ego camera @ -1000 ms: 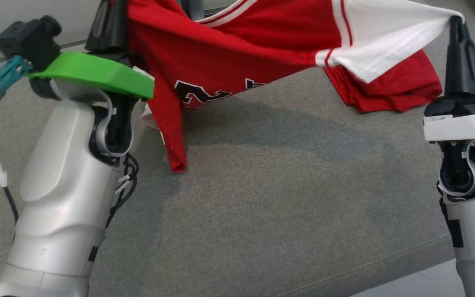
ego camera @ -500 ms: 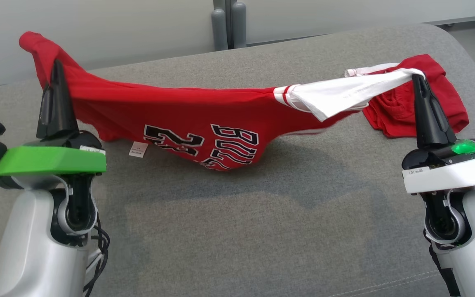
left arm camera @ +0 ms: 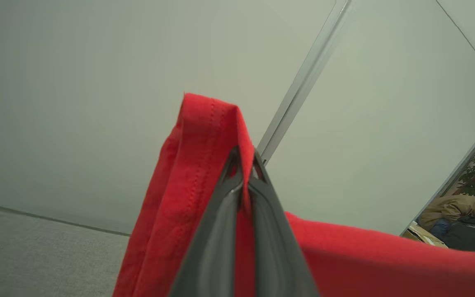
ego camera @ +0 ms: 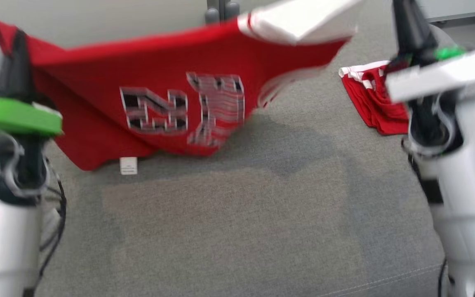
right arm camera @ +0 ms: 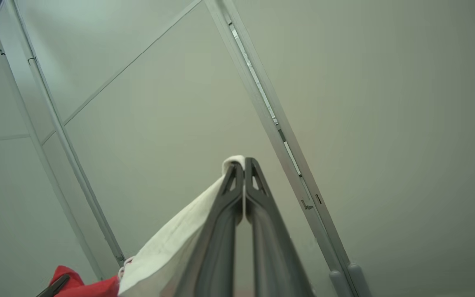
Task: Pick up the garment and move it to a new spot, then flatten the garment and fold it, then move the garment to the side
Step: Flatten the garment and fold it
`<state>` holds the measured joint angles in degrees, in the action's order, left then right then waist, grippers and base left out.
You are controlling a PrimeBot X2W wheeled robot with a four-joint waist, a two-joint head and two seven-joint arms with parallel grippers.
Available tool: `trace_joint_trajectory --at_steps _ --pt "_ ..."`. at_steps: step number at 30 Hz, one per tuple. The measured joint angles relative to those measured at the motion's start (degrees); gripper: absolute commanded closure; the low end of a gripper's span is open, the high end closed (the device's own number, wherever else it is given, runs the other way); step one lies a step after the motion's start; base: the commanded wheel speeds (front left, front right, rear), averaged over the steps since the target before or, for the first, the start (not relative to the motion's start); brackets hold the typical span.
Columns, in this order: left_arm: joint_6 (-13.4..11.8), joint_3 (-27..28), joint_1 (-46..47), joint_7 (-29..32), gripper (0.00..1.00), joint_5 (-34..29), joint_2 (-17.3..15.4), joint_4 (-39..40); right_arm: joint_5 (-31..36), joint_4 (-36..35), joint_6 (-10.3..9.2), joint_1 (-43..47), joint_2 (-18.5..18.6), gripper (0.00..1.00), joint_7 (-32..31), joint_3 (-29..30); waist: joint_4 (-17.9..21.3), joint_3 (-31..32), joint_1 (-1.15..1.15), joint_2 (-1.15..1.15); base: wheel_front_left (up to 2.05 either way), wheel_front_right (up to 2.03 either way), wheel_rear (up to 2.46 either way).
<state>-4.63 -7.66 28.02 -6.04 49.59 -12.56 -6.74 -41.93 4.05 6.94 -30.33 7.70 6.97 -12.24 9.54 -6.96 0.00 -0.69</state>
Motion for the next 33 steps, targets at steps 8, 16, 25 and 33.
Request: trace_joint_trajectory --at_steps 8,16,25,33 --pt "-0.8 3.9 21.2 -0.9 1.0 1.6 3.8 -0.2 1.1 3.5 -3.42 -22.1 -1.6 1.0 5.7 8.3 0.3 -0.1 0.0 0.0 0.0 0.0 0.0" --pt "0.0 0.3 4.0 1.0 1.0 5.5 7.3 -3.7 0.0 9.6 -1.41 -0.6 -0.8 1.0 5.3 3.4 -0.2 -1.1 0.0 0.0 0.0 0.0 0.0" --pt "1.2 0.2 -14.1 -1.2 1.0 8.7 9.8 -9.6 -4.4 10.5 -0.85 17.0 -3.4 1.0 6.1 3.6 -1.9 -1.8 0.0 0.0 0.0 0.0 0.0" --pt "3.0 0.6 -19.6 -4.2 1.0 9.0 9.6 -9.5 -4.4 9.5 -0.4 25.7 -3.6 1.0 6.2 0.1 -1.0 -1.9 0.0 0.0 0.0 0.0 0.0"
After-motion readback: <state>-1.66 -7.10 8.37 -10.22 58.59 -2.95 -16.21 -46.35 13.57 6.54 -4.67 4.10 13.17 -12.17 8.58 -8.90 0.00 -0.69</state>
